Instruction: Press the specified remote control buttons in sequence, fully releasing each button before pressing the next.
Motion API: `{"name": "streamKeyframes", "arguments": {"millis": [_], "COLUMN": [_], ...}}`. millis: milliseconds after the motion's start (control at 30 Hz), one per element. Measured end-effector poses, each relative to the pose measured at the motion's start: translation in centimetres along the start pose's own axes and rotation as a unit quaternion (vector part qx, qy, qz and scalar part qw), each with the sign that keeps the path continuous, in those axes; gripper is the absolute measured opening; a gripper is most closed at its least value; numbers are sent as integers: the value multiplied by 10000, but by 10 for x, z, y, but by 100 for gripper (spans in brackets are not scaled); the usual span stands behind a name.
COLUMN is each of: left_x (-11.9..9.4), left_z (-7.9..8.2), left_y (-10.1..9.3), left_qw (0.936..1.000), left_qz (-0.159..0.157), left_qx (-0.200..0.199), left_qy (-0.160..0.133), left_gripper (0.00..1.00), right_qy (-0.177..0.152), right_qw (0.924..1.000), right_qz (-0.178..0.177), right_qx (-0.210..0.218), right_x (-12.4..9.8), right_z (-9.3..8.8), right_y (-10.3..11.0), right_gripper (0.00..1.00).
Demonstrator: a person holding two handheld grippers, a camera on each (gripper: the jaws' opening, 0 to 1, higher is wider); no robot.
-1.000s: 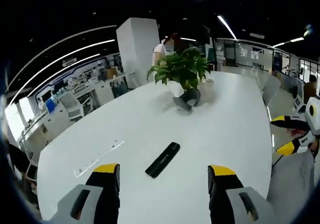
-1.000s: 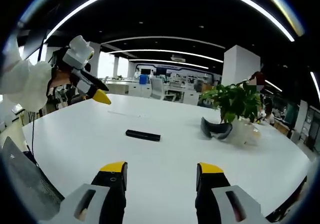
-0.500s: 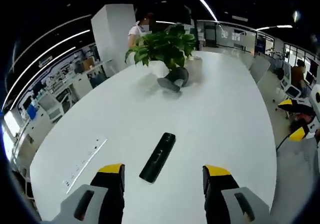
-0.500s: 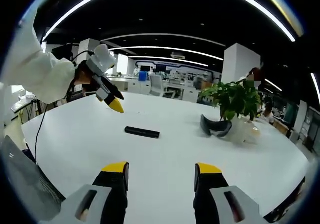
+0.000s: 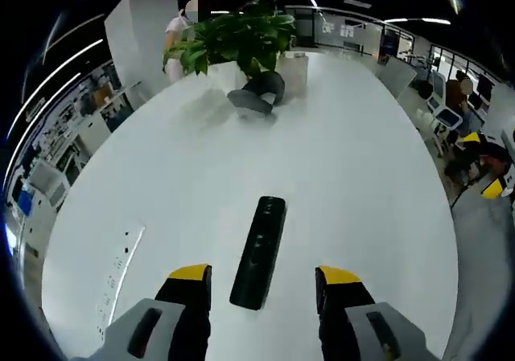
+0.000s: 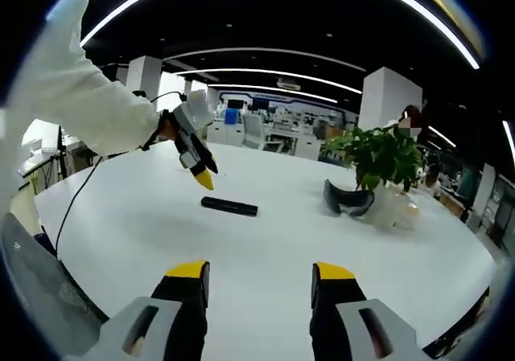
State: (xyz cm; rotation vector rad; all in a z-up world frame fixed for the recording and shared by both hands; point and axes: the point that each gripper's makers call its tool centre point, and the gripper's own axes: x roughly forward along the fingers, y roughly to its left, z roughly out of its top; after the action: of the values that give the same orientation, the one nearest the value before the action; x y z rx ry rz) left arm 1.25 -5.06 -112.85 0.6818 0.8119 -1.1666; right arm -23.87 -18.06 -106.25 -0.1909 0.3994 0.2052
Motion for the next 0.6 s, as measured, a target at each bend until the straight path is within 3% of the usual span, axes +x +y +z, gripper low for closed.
{"name": "streamKeyframes", "arguments": {"millis": [233,600], "left_x": [25,43], "left_z": [-22,-41], "left_y": [9,14], "left_qw": [9956,9848], "left_qz": [-165,-469], "left_qx": [528,872], "left_qy": [752,1430], "left_gripper": [44,39], "right_qy": [77,133], "right_qw": [10000,9999], "right_qz": [7,47], "right_qx": [-35,-61], "right_x": [1,2], "right_z": [-2,-4], "right_y": [0,1], "right_gripper": [49,48]}}
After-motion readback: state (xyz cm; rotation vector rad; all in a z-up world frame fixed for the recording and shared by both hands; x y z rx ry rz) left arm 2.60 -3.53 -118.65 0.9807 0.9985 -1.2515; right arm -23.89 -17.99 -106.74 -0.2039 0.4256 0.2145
